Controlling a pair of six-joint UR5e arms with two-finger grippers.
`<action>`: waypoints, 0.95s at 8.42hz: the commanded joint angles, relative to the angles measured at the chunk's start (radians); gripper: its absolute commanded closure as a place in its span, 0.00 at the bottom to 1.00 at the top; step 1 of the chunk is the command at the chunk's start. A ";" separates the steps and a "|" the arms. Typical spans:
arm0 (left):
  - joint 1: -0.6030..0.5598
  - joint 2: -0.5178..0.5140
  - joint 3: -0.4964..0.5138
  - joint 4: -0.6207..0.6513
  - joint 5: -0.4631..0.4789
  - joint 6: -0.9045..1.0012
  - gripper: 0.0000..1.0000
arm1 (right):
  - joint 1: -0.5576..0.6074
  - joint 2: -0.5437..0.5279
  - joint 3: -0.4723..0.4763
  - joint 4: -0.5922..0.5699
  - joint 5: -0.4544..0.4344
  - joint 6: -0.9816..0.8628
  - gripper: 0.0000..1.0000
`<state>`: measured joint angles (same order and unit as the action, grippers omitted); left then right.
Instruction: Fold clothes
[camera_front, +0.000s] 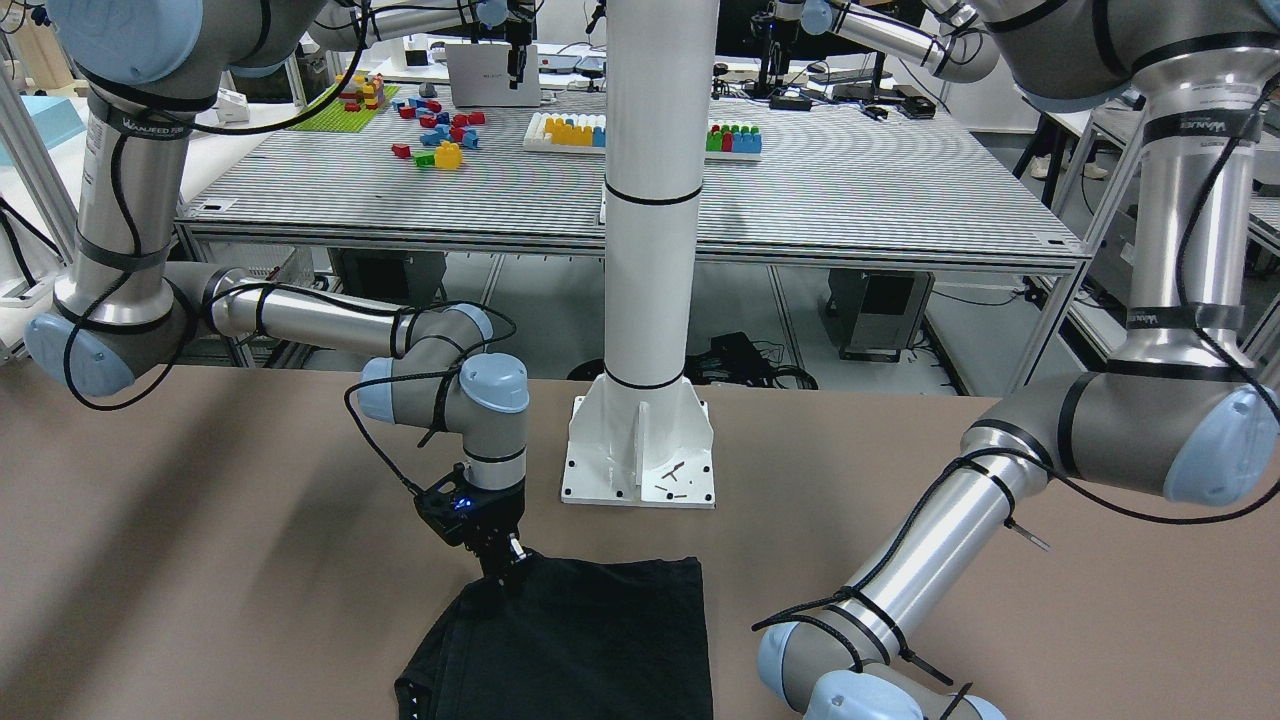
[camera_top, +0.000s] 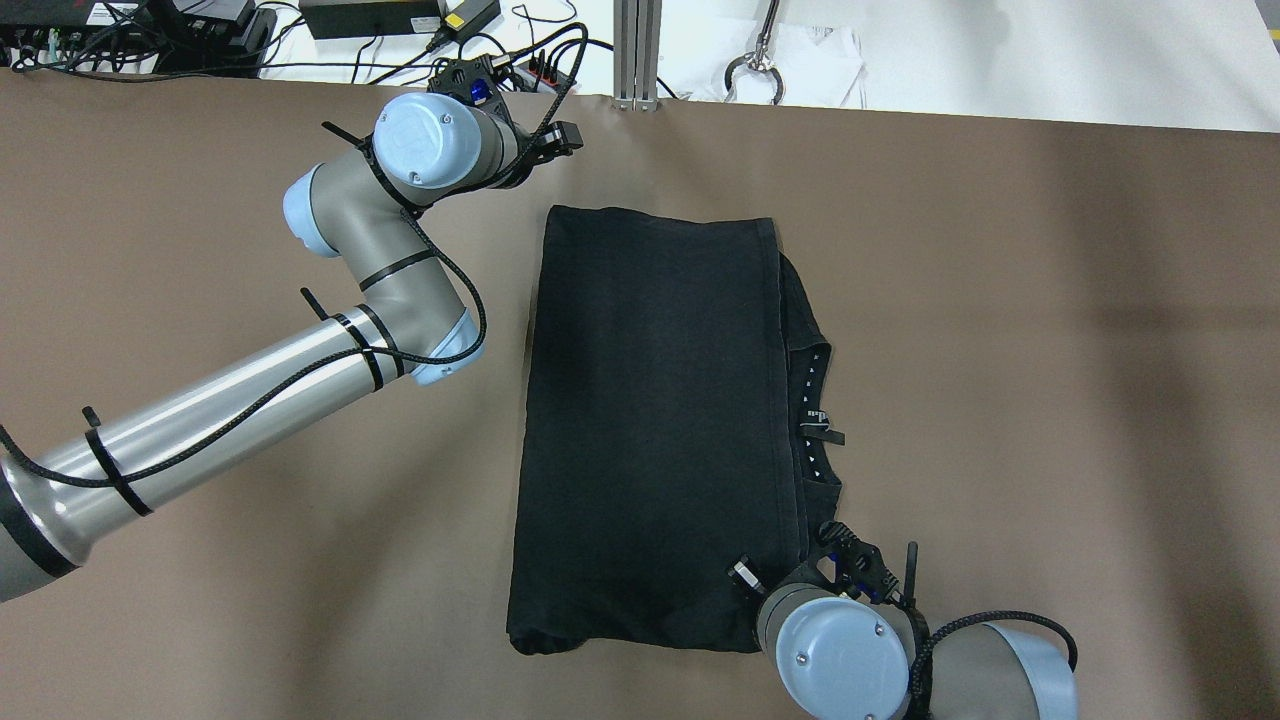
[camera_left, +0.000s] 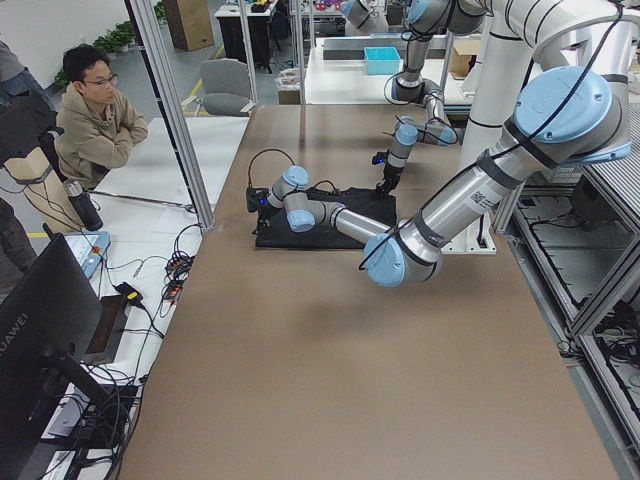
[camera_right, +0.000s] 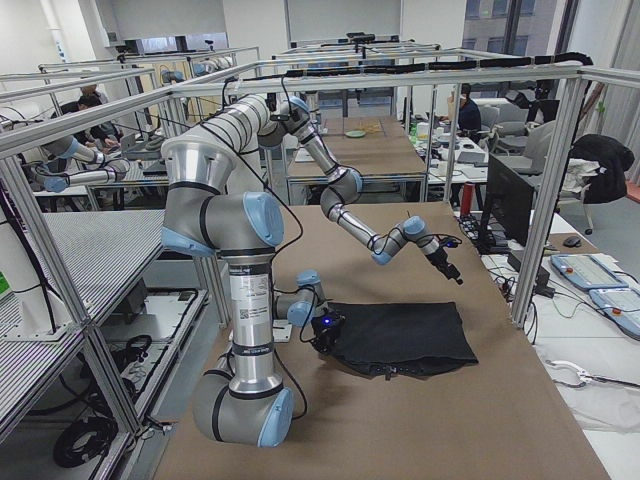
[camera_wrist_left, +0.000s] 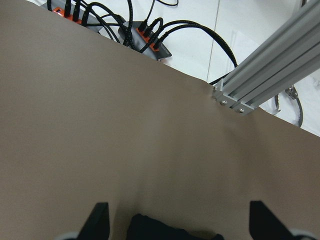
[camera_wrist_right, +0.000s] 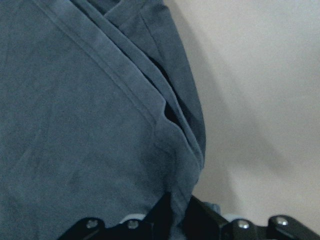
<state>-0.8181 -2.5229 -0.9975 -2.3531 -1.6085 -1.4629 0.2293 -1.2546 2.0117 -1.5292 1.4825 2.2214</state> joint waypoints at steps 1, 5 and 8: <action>0.078 0.138 -0.288 0.143 -0.010 -0.175 0.00 | -0.011 -0.003 0.053 0.000 0.002 0.009 0.95; 0.354 0.618 -0.904 0.195 0.088 -0.422 0.00 | -0.027 -0.008 0.056 0.004 0.001 0.009 0.95; 0.636 0.696 -0.928 0.195 0.255 -0.525 0.11 | -0.038 -0.006 0.058 0.006 0.001 0.009 0.94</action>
<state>-0.3396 -1.8650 -1.9047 -2.1601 -1.4251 -1.9237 0.1970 -1.2614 2.0686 -1.5237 1.4834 2.2304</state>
